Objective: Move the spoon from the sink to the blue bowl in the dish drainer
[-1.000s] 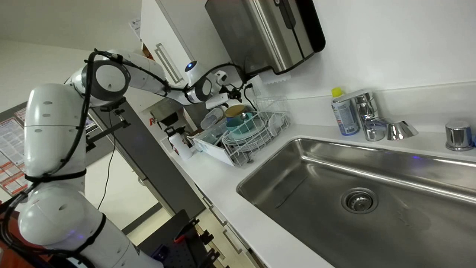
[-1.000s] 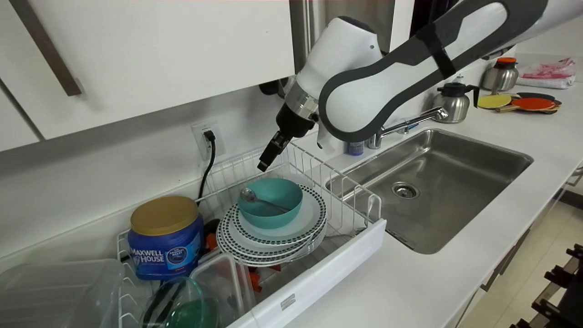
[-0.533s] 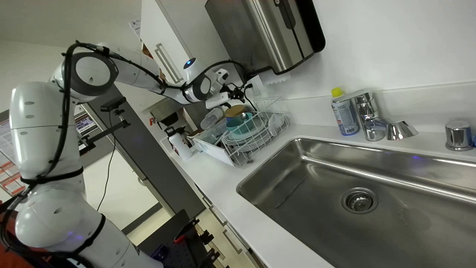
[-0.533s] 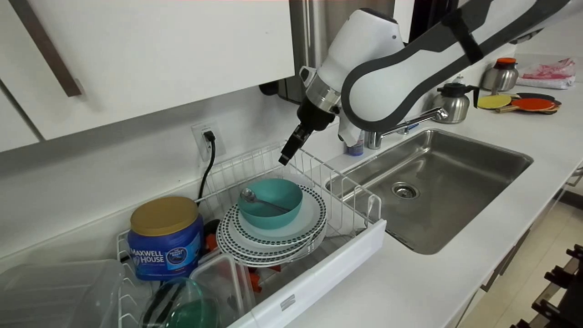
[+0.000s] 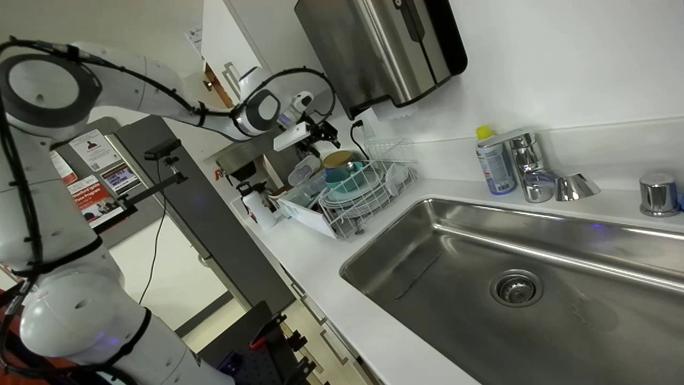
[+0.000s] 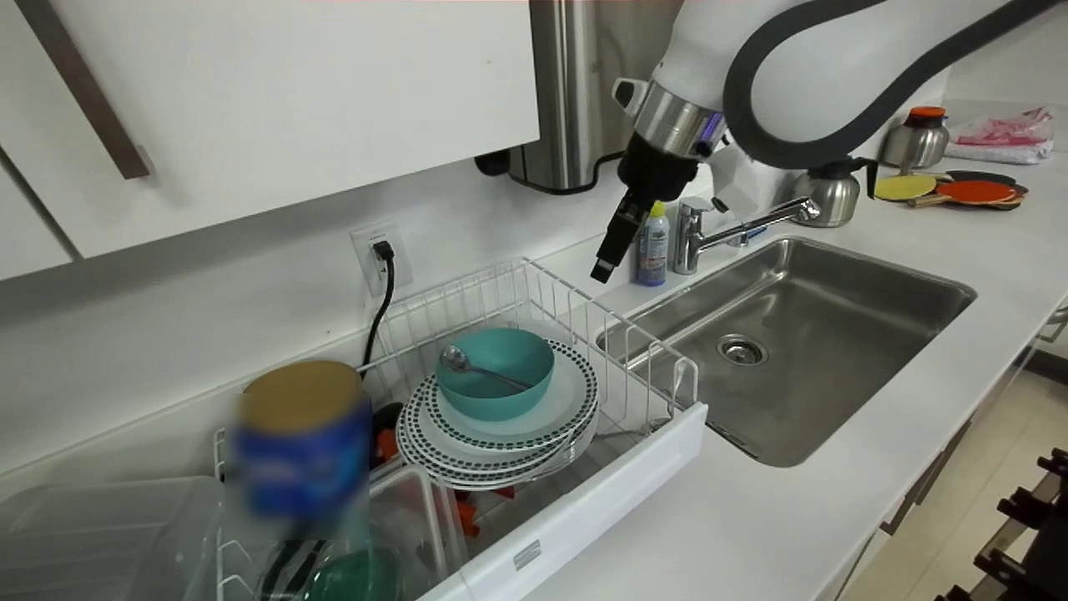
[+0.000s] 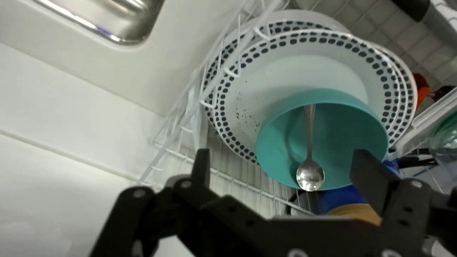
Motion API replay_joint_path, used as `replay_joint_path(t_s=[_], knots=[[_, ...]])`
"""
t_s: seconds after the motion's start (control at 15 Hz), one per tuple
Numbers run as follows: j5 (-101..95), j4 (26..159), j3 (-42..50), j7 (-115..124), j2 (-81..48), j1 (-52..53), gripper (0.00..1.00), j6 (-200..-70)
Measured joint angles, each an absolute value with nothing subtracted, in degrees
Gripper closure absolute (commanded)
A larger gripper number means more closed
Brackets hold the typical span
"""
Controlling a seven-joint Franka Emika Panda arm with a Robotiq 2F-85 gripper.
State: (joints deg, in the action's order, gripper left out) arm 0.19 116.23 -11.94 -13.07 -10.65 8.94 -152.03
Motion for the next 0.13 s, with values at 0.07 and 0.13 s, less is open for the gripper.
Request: replay_joint_path(t_s=[0.07, 0.13], knots=[[0.3, 117.7, -11.9, -13.1, -8.2, 8.7, 0.00, -149.7], [0.4, 119.0, -11.9, -13.1, -6.0, 8.6, 0.00, -147.4]])
